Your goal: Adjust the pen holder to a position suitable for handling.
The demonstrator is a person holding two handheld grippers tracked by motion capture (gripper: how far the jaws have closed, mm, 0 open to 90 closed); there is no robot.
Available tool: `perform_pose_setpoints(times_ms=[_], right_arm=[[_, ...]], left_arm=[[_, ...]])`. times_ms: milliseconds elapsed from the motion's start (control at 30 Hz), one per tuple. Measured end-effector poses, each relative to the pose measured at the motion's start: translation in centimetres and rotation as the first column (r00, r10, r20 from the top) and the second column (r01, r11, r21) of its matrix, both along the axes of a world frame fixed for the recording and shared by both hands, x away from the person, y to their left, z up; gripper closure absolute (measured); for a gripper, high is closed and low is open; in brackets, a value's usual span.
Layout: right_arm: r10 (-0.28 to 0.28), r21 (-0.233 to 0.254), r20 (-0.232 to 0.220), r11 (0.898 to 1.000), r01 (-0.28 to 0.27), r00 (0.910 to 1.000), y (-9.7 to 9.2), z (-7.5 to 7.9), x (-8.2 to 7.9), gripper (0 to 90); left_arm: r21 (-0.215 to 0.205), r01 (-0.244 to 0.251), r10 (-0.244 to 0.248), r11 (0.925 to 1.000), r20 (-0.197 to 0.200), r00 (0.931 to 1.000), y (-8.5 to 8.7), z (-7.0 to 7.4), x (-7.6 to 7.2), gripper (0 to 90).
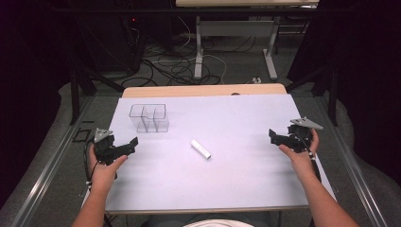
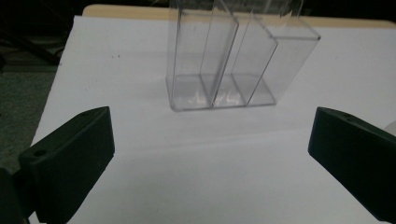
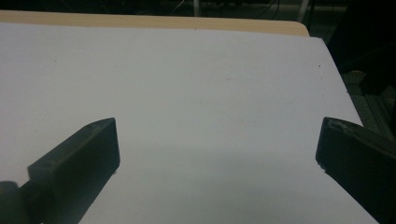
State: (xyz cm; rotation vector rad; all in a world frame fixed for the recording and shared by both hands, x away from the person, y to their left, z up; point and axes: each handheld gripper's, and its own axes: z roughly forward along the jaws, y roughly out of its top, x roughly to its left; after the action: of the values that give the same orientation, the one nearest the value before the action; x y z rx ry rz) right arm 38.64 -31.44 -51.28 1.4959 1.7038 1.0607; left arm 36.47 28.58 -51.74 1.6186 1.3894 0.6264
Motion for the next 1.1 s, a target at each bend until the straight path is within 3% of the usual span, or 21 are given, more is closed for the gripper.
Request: perform_pose_setpoints(times_ms=[167,467,600,633,700,1100], right_arm=[[-0.012,0.01,0.007,1.0,0.012,0.9999,-0.1,0.0,0.0,0.0],[-0.005,-0.022,-0.01,1.0,0.005,0.9999,0.1,-0.5,0.2,0.0],[-0.015,-0.01,0.002,1.0,0.015,0.9999,0.1,-0.4,-0.1,1.1],[-0.013,-0.015,-0.017,1.0,0.013,0.9998,0.0,-0.2,-0.3,1.5],[-0.006,-0.008,0.004,1.0,0.006,1.0,0.0,-0.4,-0.2,1.6],[-0.017,0.013,-0.001,1.0,0.018,0.9998,0.2,-0.3,-0.5,3.2]], left_arm=[[-0.011,0.0,0.0,0.9999,0.016,0.9999,0.1,0.4,-0.2,0.5],[-0.02,0.003,-0.002,0.9998,0.039,0.9992,-0.4,1.3,0.0,1.3],[-0.074,-0.018,0.023,0.9971,0.06,0.998,-0.5,2.4,0.1,3.2],[-0.086,-0.03,0.036,0.9958,0.069,0.997,-0.5,2.7,0.1,5.2],[-0.098,-0.039,0.047,0.9945,0.079,0.9958,-0.5,3.3,0.2,8.5],[-0.076,-0.07,0.077,0.9946,0.096,0.9924,-0.2,6.3,2.4,11.3]])
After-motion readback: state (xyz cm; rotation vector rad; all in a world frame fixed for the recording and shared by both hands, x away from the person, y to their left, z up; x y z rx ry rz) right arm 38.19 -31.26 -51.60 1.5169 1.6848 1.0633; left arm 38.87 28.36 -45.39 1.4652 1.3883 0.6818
